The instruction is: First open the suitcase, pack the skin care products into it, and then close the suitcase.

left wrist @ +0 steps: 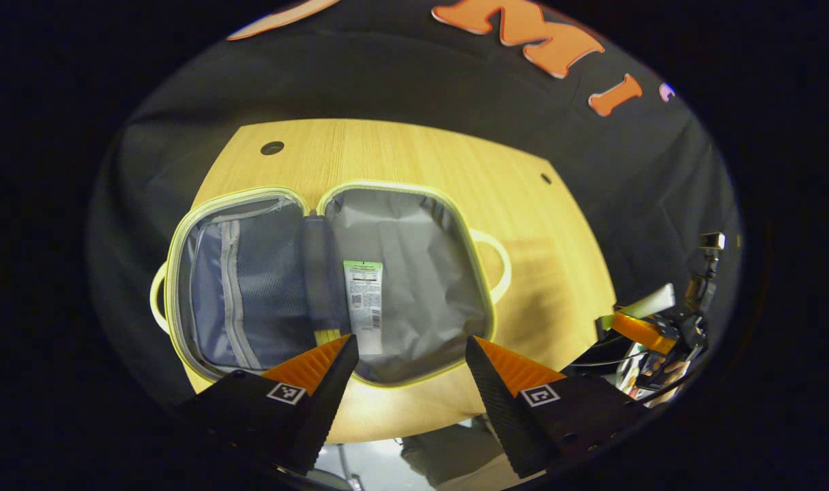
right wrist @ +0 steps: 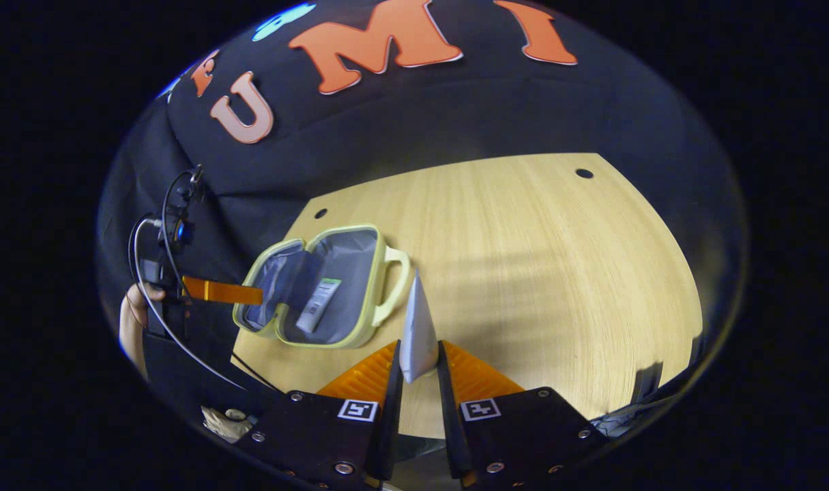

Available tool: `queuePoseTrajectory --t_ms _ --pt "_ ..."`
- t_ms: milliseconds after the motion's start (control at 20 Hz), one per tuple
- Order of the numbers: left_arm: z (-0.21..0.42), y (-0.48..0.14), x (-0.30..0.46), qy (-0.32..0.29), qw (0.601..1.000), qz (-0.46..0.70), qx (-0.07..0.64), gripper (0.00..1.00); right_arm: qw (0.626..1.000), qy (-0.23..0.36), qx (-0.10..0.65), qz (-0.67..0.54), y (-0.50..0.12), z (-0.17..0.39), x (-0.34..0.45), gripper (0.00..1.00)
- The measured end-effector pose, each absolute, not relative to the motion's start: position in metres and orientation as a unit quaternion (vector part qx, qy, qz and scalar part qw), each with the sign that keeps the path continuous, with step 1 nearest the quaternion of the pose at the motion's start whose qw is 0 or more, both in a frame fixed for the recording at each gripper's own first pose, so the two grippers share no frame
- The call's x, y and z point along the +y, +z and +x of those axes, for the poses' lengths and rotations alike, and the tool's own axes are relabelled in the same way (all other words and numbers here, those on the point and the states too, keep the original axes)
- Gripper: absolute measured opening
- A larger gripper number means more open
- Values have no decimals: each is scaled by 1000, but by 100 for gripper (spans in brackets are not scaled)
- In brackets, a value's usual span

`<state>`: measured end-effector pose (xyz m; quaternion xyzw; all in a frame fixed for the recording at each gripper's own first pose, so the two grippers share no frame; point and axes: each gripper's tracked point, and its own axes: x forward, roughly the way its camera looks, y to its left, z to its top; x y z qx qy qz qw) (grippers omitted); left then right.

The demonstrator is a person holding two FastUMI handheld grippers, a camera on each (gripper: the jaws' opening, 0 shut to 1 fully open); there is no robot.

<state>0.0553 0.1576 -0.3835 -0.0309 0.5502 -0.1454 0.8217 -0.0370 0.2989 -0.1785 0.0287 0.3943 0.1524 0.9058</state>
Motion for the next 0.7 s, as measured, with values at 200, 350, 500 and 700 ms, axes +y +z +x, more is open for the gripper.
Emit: queuePoseTrajectory --t_ms 200,350,500,700 --pt "20 -350 202 -117 861 -62 490 98 887 222 405 4 -168 -11 366 30" --pt "-20 -324 251 -76 883 -64 459 98 855 276 439 -15 -180 -3 418 30" --pt "-53 -313 290 -42 898 -88 428 98 826 292 482 -20 -211 12 463 30" --pt "-102 -310 328 4 900 -107 422 98 778 263 570 -7 -271 13 495 30"
